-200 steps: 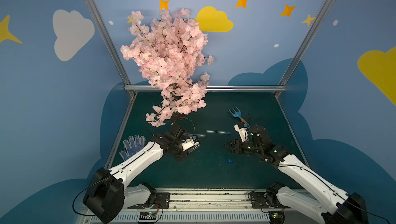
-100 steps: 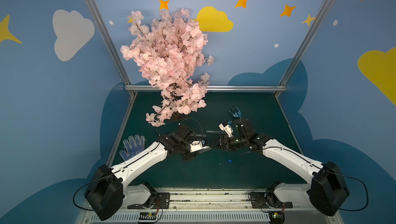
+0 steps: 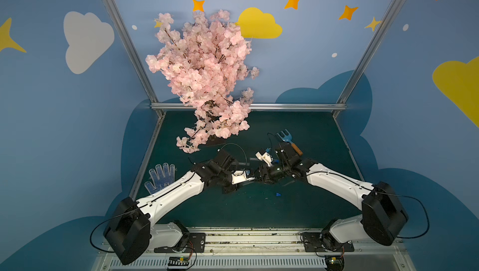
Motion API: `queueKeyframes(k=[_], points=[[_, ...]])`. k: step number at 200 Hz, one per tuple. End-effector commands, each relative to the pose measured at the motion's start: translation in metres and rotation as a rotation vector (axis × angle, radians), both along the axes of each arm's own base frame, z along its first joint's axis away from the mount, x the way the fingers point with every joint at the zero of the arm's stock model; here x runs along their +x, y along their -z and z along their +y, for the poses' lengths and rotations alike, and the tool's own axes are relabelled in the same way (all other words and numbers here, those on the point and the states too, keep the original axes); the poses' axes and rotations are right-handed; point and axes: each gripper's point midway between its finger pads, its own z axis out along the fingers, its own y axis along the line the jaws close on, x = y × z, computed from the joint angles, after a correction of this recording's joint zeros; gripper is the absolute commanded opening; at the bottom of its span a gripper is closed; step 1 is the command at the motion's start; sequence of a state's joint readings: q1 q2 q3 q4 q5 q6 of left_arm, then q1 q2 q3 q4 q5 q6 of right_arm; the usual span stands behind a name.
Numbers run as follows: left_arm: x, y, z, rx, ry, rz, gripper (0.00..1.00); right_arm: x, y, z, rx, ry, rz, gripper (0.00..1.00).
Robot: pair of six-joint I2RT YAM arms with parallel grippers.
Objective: Insert stoppers into test tubes
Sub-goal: Pick up the test tube at the center of the board.
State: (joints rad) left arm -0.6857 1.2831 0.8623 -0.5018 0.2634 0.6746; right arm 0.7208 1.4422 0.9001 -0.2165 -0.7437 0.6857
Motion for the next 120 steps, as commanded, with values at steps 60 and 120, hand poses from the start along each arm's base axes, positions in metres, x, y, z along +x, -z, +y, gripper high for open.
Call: queueKeyframes(k=[60, 120], points=[[-0.0006, -0.008, -0.0083, -0.03, 0.033, -0.008, 0.02, 0.0008, -0.0067, 0.0145, 0.033, -0.034, 0.002, 0.39], [0.0008, -0.0078, -0.0087, -0.028, 0.03, -0.014, 0.02, 0.0003, -0.0069, 0.0166, 0.039, -0.04, 0.012, 0.24]])
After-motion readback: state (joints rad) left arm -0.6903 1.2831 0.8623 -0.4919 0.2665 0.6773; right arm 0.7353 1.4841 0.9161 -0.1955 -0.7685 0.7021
